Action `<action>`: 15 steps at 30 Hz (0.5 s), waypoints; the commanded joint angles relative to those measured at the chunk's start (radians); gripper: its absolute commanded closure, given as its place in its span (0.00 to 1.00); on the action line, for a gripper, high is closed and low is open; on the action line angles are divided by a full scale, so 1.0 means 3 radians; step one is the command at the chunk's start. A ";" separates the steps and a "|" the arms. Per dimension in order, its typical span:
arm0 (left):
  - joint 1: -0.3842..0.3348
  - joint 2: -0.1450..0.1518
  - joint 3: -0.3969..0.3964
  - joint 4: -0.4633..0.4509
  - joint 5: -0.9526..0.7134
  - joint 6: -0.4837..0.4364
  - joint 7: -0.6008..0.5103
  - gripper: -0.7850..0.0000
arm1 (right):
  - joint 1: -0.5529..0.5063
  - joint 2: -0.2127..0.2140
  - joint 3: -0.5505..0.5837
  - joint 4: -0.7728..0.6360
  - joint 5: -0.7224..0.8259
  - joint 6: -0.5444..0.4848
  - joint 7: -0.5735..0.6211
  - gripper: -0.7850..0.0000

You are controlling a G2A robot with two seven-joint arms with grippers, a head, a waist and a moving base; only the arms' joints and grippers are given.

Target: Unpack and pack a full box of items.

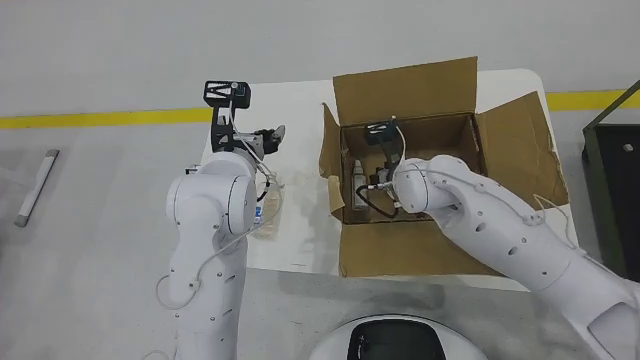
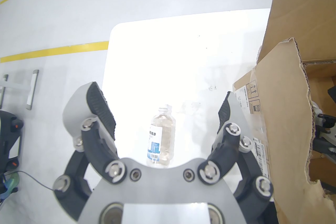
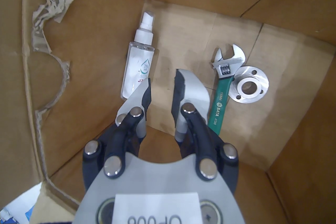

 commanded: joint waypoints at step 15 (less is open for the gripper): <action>0.0000 0.0000 0.0000 0.0000 0.0000 0.0000 0.0000 0.00 | 0.0185 -0.0285 -0.0215 0.0595 0.0251 0.0076 -0.0219 0.51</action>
